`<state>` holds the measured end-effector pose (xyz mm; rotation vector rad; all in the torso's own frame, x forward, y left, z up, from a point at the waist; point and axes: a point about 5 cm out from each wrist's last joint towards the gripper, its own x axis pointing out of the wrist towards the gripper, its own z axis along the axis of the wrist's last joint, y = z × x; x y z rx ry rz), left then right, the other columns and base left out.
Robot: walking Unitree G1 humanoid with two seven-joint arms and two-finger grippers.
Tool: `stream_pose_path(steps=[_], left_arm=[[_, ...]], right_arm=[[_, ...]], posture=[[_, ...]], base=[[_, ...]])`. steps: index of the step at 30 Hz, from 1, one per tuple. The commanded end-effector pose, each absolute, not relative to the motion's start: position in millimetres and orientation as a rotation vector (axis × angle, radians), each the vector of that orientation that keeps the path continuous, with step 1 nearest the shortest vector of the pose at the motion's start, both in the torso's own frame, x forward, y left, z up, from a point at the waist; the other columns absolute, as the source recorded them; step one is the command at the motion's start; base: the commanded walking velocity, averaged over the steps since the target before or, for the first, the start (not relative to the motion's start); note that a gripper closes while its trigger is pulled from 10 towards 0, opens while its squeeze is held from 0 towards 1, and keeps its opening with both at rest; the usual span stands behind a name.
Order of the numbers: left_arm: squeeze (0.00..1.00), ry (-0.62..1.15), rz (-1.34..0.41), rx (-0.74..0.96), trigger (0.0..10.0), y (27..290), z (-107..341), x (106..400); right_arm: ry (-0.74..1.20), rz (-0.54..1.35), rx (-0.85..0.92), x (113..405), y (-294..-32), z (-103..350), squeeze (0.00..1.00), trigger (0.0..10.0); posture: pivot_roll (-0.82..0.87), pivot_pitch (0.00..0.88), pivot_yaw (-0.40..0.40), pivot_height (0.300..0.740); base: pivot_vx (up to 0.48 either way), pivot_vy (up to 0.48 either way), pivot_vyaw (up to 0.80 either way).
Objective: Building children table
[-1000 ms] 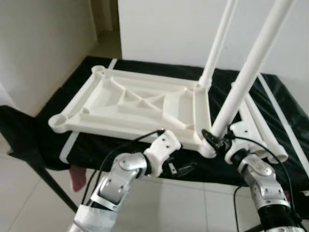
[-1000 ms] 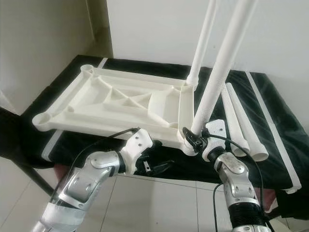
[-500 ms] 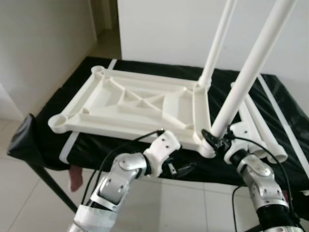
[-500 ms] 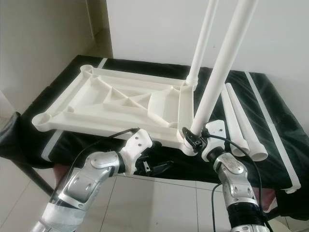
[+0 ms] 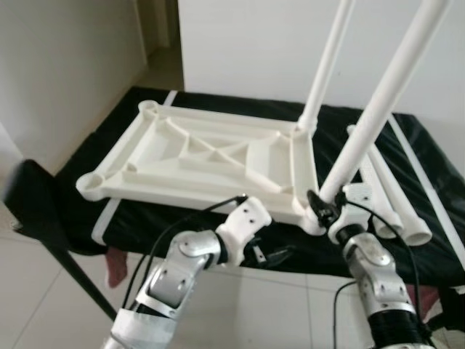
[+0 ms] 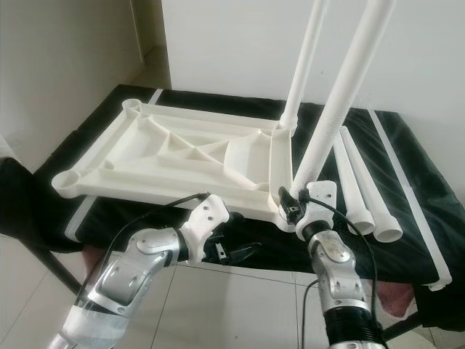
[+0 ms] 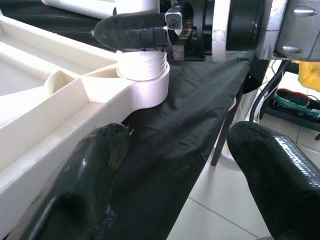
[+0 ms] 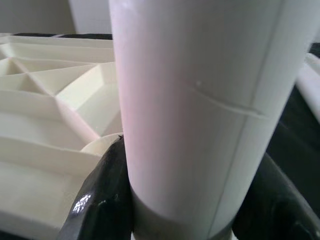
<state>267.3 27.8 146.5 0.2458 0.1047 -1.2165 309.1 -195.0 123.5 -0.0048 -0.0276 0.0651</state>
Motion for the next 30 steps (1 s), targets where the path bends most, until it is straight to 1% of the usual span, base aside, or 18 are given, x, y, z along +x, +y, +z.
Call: stream_pose_path(steps=[1,5,6,7,8,10,11,14,20,25,26,27,28,29,30], left_arm=[[0.0,0.1,-1.142,0.249,10.0,28,147,271],[0.0,0.099,-1.143,0.25,10.0,28,147,271],[0.0,0.099,-1.143,0.25,10.0,28,147,271],[0.0,0.099,-1.145,0.251,10.0,28,147,271],[0.0,0.098,-1.148,0.251,10.0,27,147,271],[0.0,0.098,-1.148,0.251,10.0,27,147,271],[0.0,0.096,-1.147,0.25,10.0,27,146,271],[0.0,0.095,-1.145,0.25,10.0,27,146,270],[0.0,0.097,-1.146,0.247,10.0,27,146,269],[0.0,0.098,-1.148,0.245,10.0,28,146,269],[0.0,0.097,-1.148,0.244,10.0,28,147,270],[0.0,0.096,-1.147,0.244,10.0,28,147,270],[0.0,0.095,-1.148,0.244,10.0,28,147,270],[0.0,0.095,-1.148,0.244,10.0,28,147,270],[0.0,0.095,-1.149,0.245,10.0,27,147,270]], right_arm=[[0.053,-0.026,-0.007,304,-207,108,0.0,10.0],[0.038,-0.121,0.024,302,-201,110,0.0,10.0],[0.038,-0.121,0.024,302,-201,110,0.0,10.0],[0.044,-0.14,0.035,302,-197,110,0.0,10.0],[0.056,-0.204,0.048,300,-190,108,0.0,10.0],[0.056,-0.204,0.048,300,-190,108,0.0,10.0],[0.051,-0.302,0.079,297,-181,106,0.0,10.0],[0.05,-0.355,0.101,296,-176,106,0.0,10.0],[0.039,-0.343,0.123,298,-168,109,0.0,10.0],[0.044,-0.353,0.117,297,-170,110,0.0,10.0],[0.04,-0.352,0.118,297,-170,111,0.88,10.0],[0.037,-0.351,0.119,296,-170,111,0.88,10.0],[0.03,-0.344,0.113,296,-169,112,1.0,10.0],[0.03,-0.344,0.113,296,-169,112,1.0,10.0],[0.002,-0.296,0.126,294,-167,115,1.0,10.0]], posture=[[-0.01,0.004,-0.021,0.74],[-0.01,0.0,-0.023,0.74],[-0.01,0.0,-0.023,0.74],[-0.01,0.0,-0.023,0.74],[-0.01,0.0,-0.025,0.74],[-0.01,0.0,-0.025,0.74],[0.0,0.0,-0.034,0.74],[0.0,0.0,-0.035,0.74],[0.01,0.0,-0.034,0.74],[0.01,0.0,-0.034,0.74],[0.01,0.0,-0.034,0.74],[0.01,0.0,-0.034,0.74],[0.0,0.0,-0.033,0.74],[0.0,0.0,-0.033,0.74],[0.0,0.0,-0.032,0.74]], base=[[0.0,0.0,0.0],[0.0,0.0,0.0],[0.0,0.0,0.0],[0.0,0.0,0.0],[0.0,0.0,0.0],[0.0,0.0,0.0],[0.0,0.0,0.0],[0.0,0.0,0.0],[0.0,0.0,0.0],[0.0,0.0,0.0],[0.0,0.0,0.0],[0.0,0.0,0.0],[0.0,0.0,0.0],[0.0,0.0,0.0],[0.0,0.0,0.0]])
